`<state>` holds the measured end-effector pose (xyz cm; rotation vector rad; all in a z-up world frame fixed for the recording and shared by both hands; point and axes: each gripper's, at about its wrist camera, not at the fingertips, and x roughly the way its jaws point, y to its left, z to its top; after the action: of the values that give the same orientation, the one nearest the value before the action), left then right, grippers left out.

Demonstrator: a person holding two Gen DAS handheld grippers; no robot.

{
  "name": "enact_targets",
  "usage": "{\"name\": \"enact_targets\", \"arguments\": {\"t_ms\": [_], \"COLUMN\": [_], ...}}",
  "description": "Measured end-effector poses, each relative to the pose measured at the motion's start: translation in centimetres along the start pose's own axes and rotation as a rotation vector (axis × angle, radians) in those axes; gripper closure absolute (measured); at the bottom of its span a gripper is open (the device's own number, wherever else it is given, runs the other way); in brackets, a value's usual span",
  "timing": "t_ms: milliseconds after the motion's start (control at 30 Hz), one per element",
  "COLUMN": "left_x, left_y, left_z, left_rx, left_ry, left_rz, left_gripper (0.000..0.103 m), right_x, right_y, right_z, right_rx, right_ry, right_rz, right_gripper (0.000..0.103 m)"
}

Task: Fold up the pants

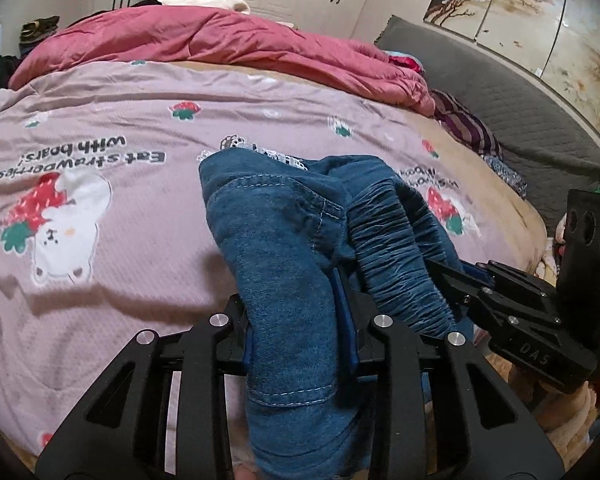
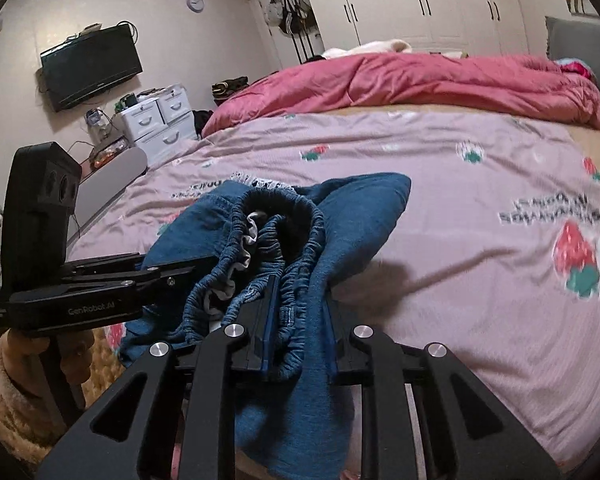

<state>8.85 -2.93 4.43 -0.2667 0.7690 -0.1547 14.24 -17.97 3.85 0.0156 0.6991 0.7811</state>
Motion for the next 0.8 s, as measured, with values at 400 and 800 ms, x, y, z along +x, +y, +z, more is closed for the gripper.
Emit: {"name": "enact_targets", "arguments": {"t_ms": [400,800], "left_x": [0.9,2.6], "left_y": [1.4,2.4], "left_z": [3.6,5.2], "left_rx": [0.000,0.001], "left_ry": [-0.019,-0.006], "left_rz": [0.007,0.015], "left_gripper": [0.080,0.080], "right_x": [1.9,4.3], "right_y": [-0.2,-1.1], "right_z": [3.8,5.5], "right_rx": [-0.023,-0.002], "right_ry": [-0.002,-0.001], "right_rz": [-0.020,-0.037], "right_gripper": [0.085,0.085]}}
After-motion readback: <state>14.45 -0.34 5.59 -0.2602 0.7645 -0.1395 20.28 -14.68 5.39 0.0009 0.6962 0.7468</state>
